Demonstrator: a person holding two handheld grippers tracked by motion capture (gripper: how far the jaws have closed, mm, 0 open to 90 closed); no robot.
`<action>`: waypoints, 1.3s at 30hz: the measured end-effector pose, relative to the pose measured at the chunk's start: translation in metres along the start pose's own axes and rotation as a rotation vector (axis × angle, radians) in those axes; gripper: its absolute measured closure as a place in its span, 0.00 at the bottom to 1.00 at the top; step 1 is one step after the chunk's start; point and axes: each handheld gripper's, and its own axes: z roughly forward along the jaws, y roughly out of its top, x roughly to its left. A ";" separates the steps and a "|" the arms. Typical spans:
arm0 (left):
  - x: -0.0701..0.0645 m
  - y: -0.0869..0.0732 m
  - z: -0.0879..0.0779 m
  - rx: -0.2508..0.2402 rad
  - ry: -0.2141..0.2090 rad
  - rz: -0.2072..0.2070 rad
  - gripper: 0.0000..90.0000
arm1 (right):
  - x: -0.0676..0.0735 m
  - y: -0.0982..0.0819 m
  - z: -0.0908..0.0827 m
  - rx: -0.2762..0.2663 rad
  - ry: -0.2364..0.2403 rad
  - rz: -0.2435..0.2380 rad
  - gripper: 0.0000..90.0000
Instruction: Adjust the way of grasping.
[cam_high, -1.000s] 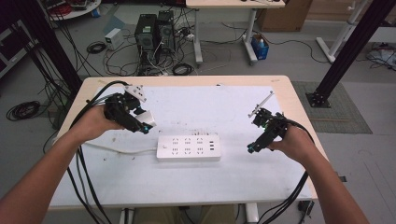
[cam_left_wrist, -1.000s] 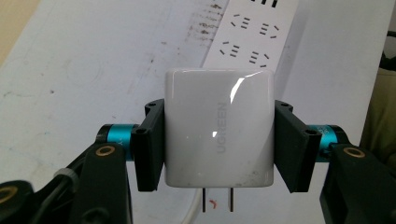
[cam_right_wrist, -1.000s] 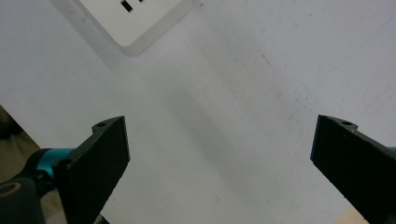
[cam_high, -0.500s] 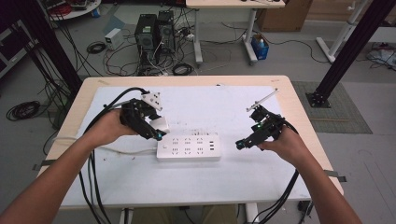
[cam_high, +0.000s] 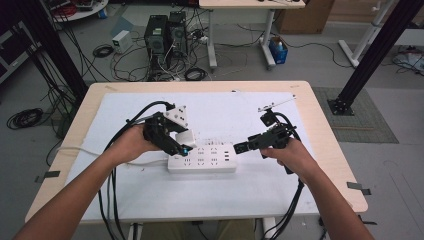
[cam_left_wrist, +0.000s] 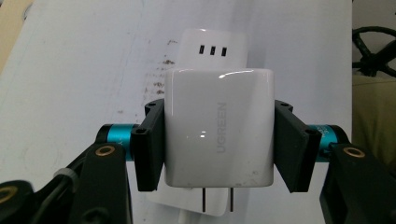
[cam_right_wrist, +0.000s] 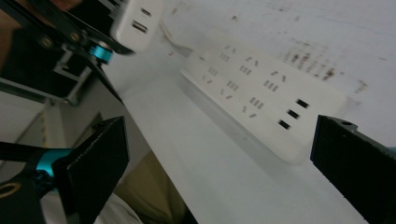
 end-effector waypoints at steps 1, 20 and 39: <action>-0.001 0.001 0.001 -0.002 -0.001 0.011 0.47 | 0.000 0.001 0.002 -0.005 0.013 0.008 0.04; -0.014 0.022 0.025 -0.100 -0.051 0.072 0.47 | 0.001 0.008 0.036 -0.074 0.191 0.157 0.10; -0.019 0.032 0.031 -0.130 -0.049 0.108 0.47 | -0.005 0.009 0.055 -0.066 0.276 0.274 0.40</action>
